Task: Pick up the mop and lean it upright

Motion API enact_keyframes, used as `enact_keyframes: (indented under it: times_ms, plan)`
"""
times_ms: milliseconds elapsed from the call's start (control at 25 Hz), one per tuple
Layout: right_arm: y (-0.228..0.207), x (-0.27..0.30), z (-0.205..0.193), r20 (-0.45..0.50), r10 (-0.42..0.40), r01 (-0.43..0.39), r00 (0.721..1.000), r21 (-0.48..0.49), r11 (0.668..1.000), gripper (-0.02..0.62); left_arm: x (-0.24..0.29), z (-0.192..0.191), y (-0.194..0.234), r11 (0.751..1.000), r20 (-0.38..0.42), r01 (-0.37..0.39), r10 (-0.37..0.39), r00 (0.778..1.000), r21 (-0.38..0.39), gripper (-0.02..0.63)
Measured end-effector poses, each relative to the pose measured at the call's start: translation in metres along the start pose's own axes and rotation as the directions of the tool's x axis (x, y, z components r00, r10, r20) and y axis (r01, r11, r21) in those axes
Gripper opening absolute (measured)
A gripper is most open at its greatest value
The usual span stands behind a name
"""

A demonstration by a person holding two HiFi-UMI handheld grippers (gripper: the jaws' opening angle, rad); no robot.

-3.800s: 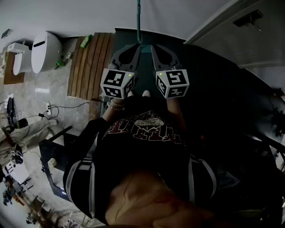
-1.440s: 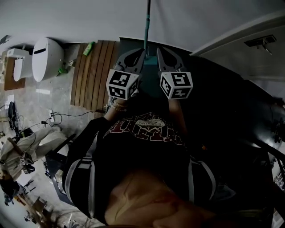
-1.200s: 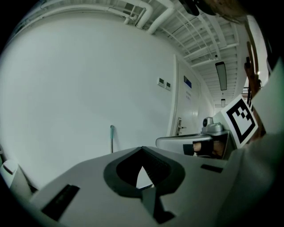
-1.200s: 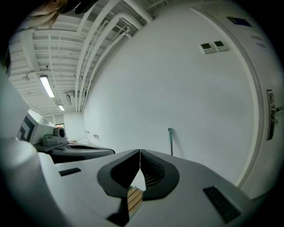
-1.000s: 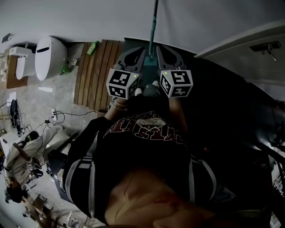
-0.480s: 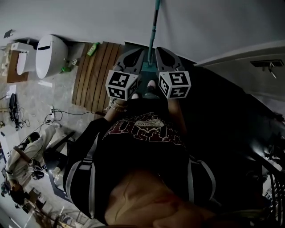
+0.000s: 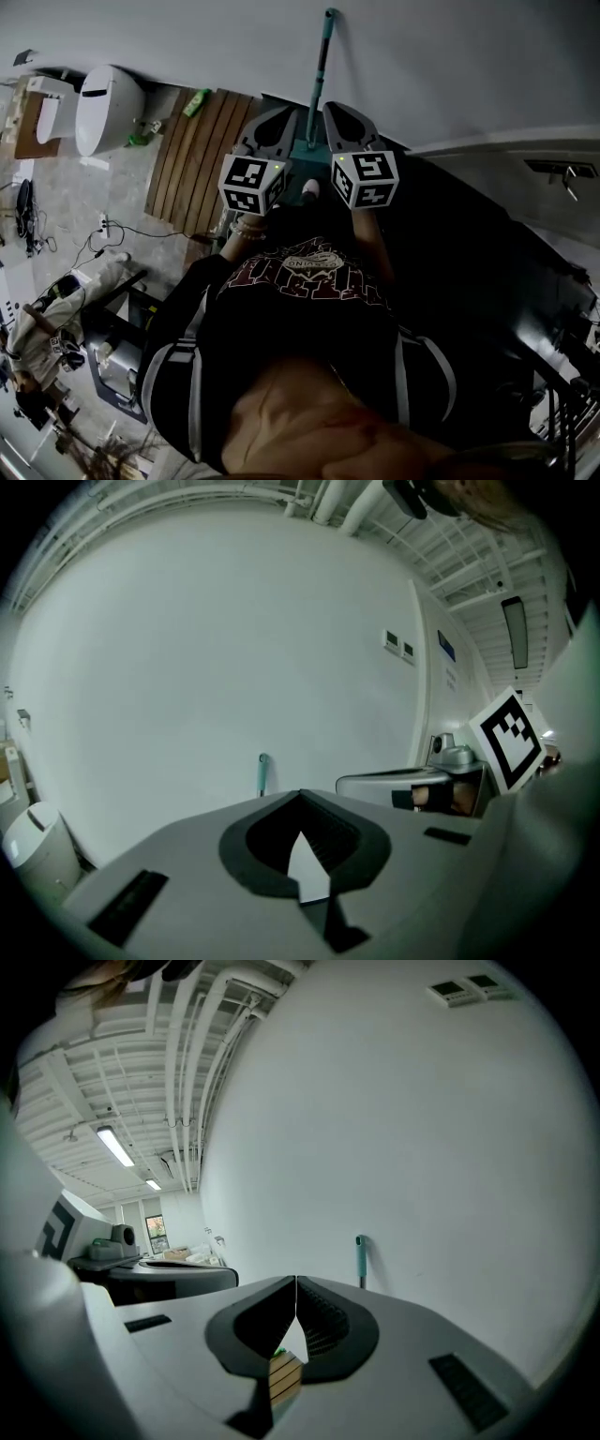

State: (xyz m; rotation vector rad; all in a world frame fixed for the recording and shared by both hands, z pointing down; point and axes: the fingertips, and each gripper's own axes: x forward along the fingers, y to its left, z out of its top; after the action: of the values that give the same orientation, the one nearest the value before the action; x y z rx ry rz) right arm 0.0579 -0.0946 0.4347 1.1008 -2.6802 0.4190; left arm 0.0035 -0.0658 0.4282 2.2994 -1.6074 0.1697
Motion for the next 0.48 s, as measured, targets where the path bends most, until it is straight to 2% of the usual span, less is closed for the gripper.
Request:
enact_keyframes:
  times_ms: [160, 480]
  plan:
    - [-0.009, 0.009, 0.004, 0.002, 0.015, -0.015, 1.000, -0.016, 1.000, 0.018, 0.008, 0.000, 0.003, 1.000, 0.005, -0.026, 0.026, 1.000, -0.016, 0.040]
    - [-0.015, 0.031, 0.017, 0.008, 0.019, -0.018, 1.000, -0.021, 1.000, 0.018, 0.021, 0.016, 0.021, 0.999, 0.021, -0.033, 0.033, 0.999, 0.006, 0.040]
